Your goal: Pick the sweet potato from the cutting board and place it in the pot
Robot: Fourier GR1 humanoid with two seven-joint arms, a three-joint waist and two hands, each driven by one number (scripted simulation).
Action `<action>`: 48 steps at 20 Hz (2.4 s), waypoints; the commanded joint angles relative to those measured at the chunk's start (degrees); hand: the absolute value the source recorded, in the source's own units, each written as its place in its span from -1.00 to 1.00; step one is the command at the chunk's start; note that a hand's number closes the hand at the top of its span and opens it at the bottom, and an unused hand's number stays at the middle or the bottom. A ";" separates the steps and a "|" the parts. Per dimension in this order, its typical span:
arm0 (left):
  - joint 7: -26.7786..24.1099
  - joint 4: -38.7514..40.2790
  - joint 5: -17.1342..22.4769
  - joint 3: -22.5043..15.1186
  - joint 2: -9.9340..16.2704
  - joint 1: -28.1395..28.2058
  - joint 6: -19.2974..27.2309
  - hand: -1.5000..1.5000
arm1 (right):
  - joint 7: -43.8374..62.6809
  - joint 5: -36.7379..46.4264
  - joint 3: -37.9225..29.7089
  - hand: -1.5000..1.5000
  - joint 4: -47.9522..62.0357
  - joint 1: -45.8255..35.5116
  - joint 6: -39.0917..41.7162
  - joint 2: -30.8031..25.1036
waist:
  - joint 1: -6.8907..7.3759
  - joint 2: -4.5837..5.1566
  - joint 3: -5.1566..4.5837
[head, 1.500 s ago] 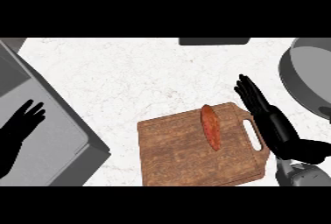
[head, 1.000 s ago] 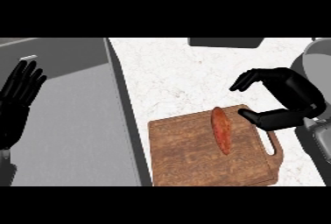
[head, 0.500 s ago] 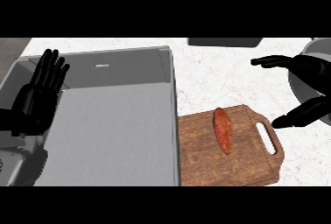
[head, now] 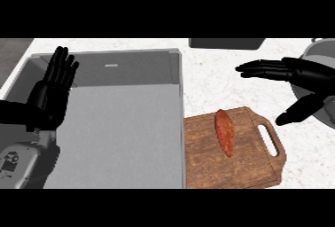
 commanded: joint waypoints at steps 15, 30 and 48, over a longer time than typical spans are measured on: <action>-1.03 1.83 -2.42 2.43 -1.90 0.10 -0.35 0.00 | -5.91 14.30 12.76 -1.00 11.36 -3.01 0.01 8.79 | -2.05 -0.80 -0.12; -0.52 2.67 -3.40 5.78 -2.79 0.58 -4.06 0.00 | -2.36 21.51 8.72 -1.00 5.56 2.07 -3.28 12.25 | -2.55 -1.02 -0.15; 3.20 -3.16 -4.96 7.72 -3.26 2.31 -6.24 0.00 | -2.86 33.38 7.25 -1.00 17.40 2.46 -7.34 27.50 | -1.96 -1.03 -0.13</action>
